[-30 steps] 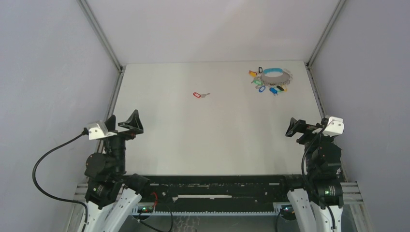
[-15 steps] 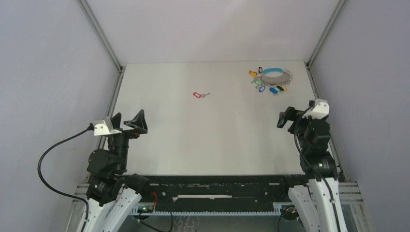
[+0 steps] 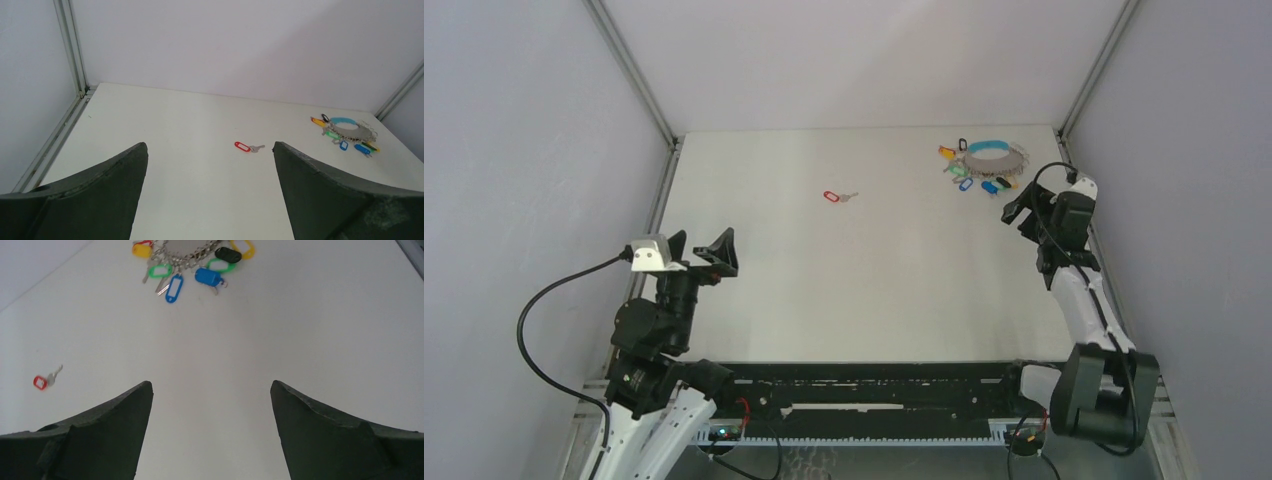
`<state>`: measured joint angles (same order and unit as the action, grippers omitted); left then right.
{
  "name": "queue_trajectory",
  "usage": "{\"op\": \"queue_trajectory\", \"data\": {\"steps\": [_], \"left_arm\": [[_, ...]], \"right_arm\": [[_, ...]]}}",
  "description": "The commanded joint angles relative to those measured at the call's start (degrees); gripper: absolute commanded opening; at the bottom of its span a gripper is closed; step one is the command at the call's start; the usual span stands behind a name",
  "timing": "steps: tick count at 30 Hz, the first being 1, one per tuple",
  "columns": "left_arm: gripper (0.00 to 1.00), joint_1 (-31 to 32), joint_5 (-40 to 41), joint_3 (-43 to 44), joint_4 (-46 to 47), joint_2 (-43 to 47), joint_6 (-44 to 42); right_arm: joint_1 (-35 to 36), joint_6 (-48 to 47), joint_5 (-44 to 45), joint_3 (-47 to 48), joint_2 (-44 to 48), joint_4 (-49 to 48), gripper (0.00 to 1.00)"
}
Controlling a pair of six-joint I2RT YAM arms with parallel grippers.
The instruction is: Put the keys on the keyring
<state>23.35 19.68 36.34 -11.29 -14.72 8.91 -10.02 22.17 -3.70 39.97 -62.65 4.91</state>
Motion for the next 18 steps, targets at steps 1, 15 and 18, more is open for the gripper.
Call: {"op": "queue_trajectory", "data": {"steps": [1, 15, 18], "left_arm": [[1.0, -0.3, -1.9, 0.8, 1.1, -1.0, -1.8], [0.99, -5.0, -5.1, 0.8, 1.6, -6.6, -2.4], [0.98, -6.1, -5.8, 1.2, 1.5, -7.8, -2.5]], "right_arm": [[-2.4, 6.2, -5.3, 4.6, -8.4, -13.6, 0.87], [-4.1, 16.2, -10.7, 25.7, -44.6, -25.9, 0.64], [-4.0, 18.0, -10.4, 30.2, -50.0, -26.4, 0.59]]}}
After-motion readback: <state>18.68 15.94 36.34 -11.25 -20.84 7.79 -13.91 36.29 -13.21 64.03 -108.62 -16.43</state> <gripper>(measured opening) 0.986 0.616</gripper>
